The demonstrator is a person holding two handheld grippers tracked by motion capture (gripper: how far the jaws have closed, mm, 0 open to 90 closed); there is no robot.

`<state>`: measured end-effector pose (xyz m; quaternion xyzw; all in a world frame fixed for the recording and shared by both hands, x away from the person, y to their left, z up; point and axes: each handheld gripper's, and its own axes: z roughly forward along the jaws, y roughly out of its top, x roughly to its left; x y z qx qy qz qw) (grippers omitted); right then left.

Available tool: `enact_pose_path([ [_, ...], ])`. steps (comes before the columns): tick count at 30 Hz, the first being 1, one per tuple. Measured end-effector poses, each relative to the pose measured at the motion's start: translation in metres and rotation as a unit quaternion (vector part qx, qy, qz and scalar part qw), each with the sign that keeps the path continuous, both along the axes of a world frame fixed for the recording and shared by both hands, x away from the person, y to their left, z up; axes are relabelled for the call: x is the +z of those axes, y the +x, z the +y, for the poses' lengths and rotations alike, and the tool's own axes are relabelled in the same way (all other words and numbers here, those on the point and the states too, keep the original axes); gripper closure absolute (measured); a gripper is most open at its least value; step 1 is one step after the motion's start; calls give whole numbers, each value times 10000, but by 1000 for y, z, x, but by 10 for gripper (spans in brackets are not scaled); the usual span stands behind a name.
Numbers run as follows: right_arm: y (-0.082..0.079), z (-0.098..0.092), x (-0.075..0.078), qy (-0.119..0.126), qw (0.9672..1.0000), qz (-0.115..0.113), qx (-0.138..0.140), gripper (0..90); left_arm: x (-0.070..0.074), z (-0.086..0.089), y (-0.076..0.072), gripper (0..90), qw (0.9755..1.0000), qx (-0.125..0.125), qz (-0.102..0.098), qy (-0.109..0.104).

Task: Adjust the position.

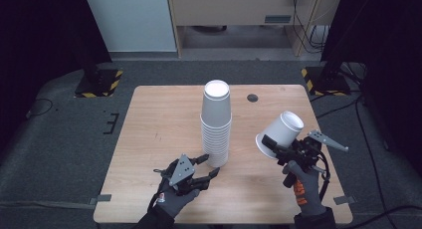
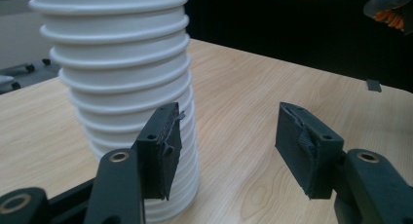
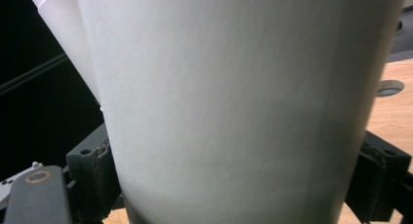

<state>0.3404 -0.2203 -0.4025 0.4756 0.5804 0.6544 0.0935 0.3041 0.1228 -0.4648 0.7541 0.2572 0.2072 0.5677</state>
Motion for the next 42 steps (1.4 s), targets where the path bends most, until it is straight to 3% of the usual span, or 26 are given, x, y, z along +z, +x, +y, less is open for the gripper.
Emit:
enact_pose_path([
  [17,-6,1,-3,231,9996,118,69,132,2,-47,2,432,9990,-206,-356,-149],
  [23,-6,1,-6,381,9990,210,81,132,3,-54,6,431,9989,-228,-388,-142],
  [34,-6,3,-12,613,9975,343,111,131,6,-69,15,432,9977,-292,-508,-349],
  [42,-6,2,-14,612,9973,385,109,131,7,-79,21,435,9972,-293,-546,-410],
])
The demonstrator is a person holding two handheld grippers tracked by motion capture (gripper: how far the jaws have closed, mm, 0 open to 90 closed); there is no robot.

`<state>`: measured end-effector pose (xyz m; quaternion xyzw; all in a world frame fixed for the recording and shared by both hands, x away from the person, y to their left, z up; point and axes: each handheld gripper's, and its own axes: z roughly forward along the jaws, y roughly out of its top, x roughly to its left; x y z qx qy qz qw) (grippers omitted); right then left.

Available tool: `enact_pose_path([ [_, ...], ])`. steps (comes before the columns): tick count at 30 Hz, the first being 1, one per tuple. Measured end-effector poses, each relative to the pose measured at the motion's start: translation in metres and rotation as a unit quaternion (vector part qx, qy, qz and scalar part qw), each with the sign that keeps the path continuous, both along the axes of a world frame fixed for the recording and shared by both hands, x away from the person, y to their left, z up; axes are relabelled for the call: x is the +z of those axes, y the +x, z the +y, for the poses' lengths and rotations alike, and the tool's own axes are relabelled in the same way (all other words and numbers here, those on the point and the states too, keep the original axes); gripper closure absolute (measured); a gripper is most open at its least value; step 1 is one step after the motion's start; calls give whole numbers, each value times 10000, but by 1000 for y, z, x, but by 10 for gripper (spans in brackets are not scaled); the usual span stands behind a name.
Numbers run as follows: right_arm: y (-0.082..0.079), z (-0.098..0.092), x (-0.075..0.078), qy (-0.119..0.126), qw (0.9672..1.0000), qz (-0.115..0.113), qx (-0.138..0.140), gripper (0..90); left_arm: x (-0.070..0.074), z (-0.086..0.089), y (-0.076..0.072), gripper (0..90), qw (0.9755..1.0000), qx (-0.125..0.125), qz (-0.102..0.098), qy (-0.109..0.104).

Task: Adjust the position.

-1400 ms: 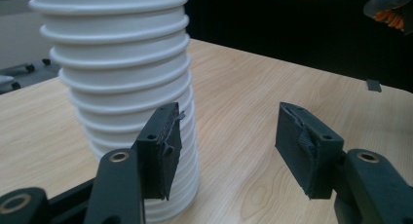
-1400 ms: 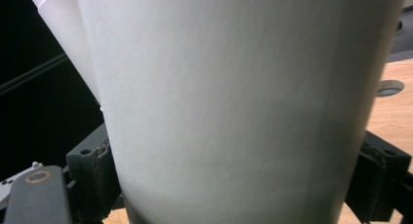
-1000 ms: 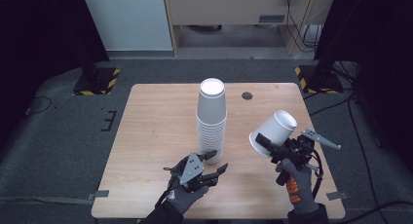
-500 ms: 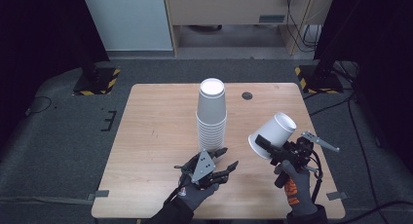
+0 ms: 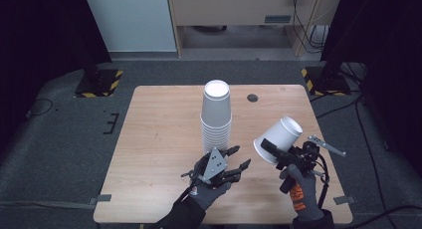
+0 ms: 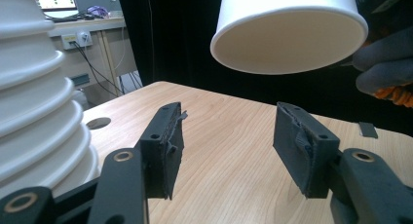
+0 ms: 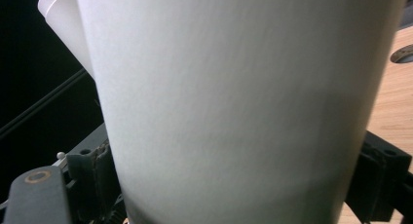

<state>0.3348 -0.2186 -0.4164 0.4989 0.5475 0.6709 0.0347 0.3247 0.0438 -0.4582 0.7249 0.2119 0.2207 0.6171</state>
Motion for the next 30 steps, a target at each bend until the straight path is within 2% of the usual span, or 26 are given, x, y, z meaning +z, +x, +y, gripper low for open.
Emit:
enact_pose_path([
  [12,0,2,-3,-20,10000,89,32,130,0,-17,15,442,9994,-21,57,-336],
  [19,1,1,-3,6,9999,121,51,130,1,-21,23,446,9994,27,13,-345],
  [21,1,2,-4,10,9999,123,69,130,3,-23,25,452,9990,31,-11,-454],
  [30,2,7,-8,61,9996,217,152,130,3,-30,30,481,9986,54,-145,-509],
])
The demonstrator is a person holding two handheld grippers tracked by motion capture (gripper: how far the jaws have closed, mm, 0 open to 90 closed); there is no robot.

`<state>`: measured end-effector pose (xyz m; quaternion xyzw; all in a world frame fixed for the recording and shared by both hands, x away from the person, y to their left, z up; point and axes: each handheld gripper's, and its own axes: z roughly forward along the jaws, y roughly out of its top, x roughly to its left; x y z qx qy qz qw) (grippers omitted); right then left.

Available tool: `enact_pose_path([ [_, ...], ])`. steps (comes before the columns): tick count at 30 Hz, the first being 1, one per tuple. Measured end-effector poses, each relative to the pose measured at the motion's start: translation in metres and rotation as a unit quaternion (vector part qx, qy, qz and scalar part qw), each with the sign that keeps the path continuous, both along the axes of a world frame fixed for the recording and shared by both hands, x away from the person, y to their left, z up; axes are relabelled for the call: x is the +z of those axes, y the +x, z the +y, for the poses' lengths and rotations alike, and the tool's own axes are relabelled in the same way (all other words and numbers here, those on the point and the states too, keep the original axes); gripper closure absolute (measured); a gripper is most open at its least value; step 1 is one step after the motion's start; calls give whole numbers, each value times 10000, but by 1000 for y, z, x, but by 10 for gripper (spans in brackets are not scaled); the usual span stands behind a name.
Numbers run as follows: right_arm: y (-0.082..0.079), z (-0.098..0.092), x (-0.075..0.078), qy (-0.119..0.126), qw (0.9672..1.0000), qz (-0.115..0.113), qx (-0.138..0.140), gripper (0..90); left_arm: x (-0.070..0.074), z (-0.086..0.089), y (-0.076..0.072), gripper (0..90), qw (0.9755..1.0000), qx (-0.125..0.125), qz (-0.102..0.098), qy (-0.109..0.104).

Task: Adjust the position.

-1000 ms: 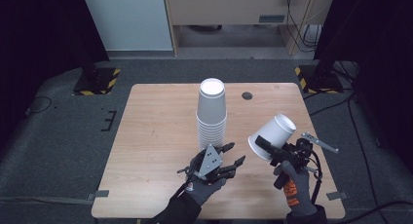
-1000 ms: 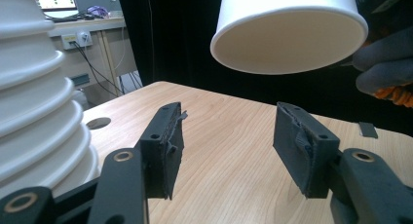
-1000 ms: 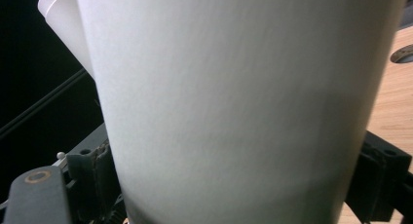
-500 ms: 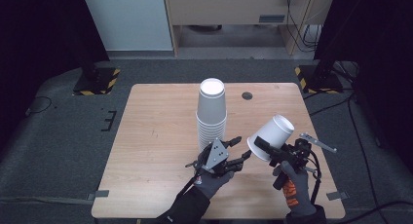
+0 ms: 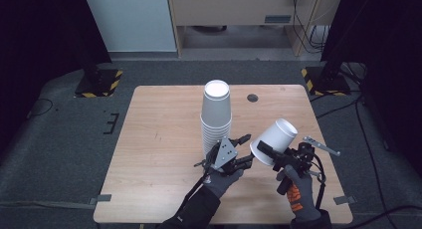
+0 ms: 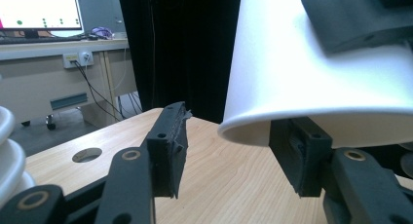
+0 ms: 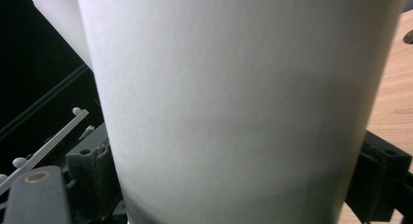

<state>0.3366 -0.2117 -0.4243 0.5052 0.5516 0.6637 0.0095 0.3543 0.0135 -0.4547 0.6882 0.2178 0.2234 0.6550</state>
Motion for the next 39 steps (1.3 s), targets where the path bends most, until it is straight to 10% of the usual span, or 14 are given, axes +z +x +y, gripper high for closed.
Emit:
enact_pose_path([
  [17,2,5,-5,62,9996,191,210,127,-1,-7,3,576,9999,4,-15,-165],
  [39,5,0,-8,258,9990,276,238,117,-3,-4,-3,829,9999,-13,-68,115],
])
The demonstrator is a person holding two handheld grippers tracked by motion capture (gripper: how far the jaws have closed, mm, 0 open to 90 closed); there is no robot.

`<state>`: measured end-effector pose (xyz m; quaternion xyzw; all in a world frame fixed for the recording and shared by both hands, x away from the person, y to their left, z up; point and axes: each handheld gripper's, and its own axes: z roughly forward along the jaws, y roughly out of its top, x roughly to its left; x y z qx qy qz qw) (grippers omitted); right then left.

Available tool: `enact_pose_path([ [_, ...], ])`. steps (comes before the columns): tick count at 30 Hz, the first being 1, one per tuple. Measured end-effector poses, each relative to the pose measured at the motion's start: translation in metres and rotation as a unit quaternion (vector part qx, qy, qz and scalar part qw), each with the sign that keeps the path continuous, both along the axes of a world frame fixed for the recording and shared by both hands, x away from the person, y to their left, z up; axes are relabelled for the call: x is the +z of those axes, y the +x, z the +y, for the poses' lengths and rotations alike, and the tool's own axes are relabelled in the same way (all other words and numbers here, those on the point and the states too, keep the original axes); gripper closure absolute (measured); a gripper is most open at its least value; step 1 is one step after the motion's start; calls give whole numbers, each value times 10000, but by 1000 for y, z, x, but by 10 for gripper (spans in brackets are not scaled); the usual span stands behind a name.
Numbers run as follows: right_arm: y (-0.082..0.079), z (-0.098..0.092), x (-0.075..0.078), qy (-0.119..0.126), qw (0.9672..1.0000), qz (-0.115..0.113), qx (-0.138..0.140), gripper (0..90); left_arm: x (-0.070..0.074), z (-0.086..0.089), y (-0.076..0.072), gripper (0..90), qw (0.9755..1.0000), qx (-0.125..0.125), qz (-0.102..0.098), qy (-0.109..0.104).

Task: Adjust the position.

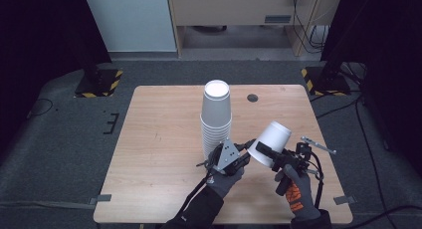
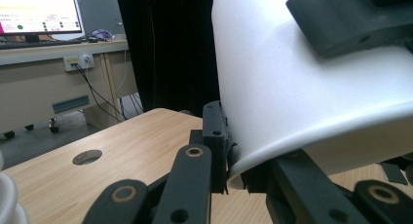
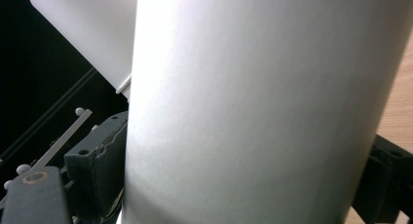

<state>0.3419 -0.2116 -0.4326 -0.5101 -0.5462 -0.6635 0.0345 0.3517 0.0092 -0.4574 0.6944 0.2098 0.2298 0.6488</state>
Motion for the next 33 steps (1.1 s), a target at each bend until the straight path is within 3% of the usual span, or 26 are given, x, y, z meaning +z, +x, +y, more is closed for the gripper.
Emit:
enact_pose_path([
  [20,6,-4,-2,110,9999,-20,-21,61,0,8,-5,841,9999,-108,86,42],
  [33,9,-10,-6,188,9997,33,-132,40,0,10,-7,850,9996,-162,159,182],
])
